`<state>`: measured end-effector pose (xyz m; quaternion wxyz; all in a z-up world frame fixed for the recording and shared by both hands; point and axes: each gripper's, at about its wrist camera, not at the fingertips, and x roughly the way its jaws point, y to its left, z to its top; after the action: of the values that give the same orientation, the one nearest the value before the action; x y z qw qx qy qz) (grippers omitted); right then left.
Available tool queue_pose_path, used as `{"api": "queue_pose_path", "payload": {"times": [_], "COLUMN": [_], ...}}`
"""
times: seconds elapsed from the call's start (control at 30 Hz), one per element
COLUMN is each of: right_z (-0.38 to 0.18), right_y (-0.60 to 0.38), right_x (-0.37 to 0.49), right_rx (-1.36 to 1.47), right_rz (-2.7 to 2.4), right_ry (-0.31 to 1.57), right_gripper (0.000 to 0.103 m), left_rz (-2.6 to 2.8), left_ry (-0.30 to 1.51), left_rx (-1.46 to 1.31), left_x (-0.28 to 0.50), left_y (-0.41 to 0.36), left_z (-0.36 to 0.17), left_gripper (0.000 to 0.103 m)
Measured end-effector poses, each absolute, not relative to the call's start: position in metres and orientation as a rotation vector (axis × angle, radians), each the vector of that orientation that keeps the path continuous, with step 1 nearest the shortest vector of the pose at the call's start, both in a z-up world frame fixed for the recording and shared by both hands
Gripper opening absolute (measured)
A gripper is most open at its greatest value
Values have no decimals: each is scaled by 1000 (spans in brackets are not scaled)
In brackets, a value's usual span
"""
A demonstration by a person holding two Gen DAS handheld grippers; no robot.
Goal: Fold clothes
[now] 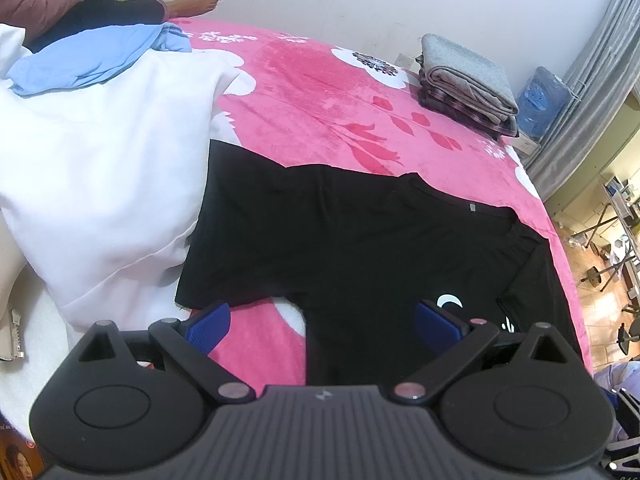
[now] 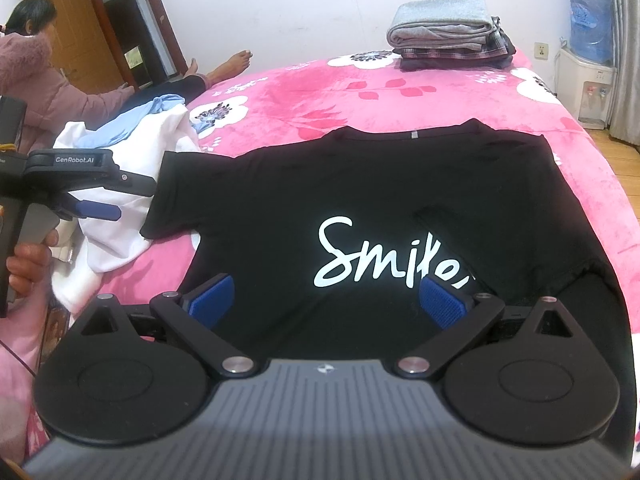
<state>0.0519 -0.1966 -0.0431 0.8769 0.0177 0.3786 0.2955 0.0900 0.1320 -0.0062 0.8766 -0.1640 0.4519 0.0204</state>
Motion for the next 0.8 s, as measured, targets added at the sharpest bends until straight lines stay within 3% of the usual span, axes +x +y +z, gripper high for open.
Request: {"api": "queue_pose_path", "payload": {"times": [0.63, 0.8], "right_z": [-44, -44], "right_y": [-196, -200], "right_x": [50, 49], "right_rx": [30, 23], "right_rz": [621, 617], "right_ry": [787, 769], "right_gripper": [100, 100], "left_rz": [46, 76], "left_ry": [944, 996], "left_rx": [-336, -214], "left_x": [87, 77], "left_y": [133, 137], "left_z": [-5, -7], "left_gripper": [99, 99]}}
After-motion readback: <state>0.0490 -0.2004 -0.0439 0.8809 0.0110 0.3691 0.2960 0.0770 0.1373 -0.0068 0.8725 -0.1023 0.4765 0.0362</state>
